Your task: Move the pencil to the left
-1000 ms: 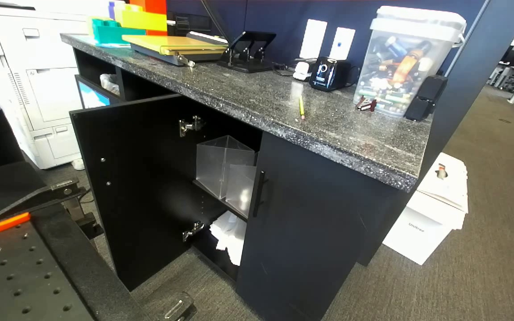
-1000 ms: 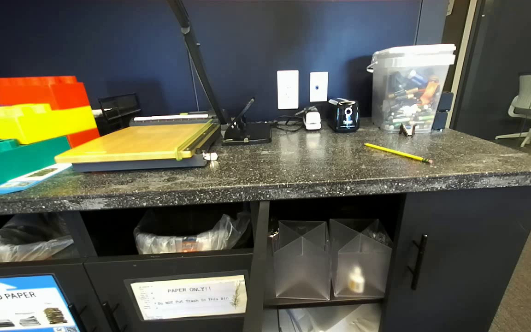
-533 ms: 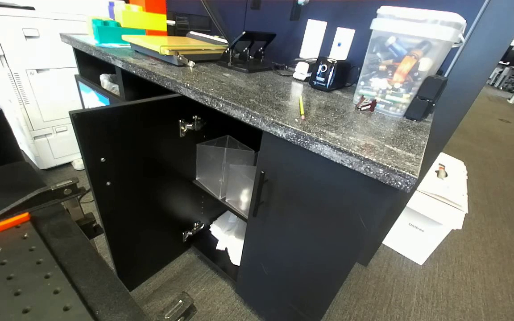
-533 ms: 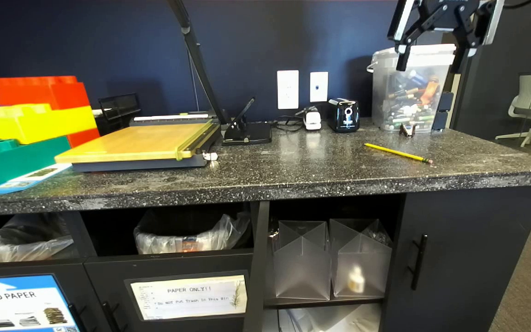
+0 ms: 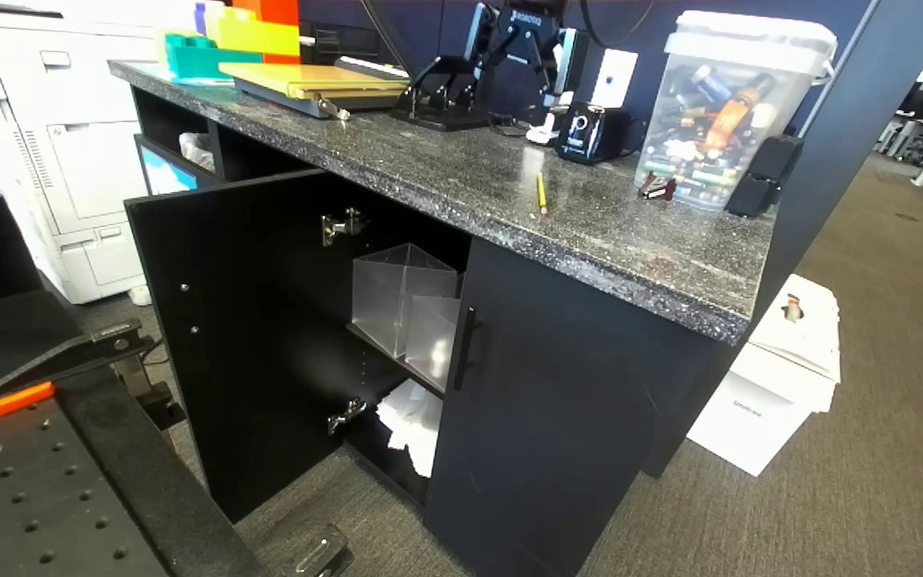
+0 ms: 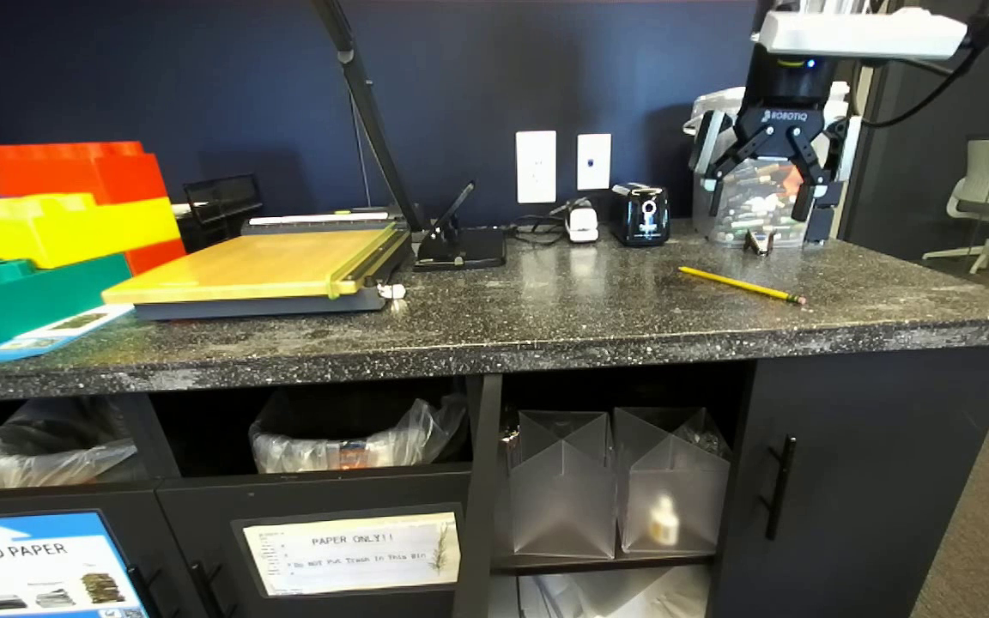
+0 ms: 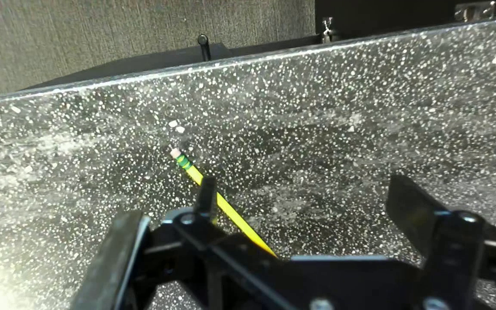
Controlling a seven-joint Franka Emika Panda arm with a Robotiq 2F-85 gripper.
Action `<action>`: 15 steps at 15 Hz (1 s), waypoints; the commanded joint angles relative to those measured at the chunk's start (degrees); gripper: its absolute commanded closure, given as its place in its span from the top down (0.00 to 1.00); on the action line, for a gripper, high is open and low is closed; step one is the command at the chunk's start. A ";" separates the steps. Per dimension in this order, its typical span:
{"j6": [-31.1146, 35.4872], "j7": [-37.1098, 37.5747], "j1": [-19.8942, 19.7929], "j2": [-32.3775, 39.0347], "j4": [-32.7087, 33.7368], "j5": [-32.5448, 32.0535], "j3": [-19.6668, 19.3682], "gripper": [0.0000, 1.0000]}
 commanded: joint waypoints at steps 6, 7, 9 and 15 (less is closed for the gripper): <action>-7.35 6.80 0.03 19.05 25.89 0.77 -1.24 1.00; -7.47 7.38 0.03 20.82 28.14 0.58 -1.41 1.00; -8.03 8.27 0.09 24.02 32.53 0.03 -1.96 1.00; -8.28 9.69 0.07 27.83 36.52 -1.88 -3.97 1.00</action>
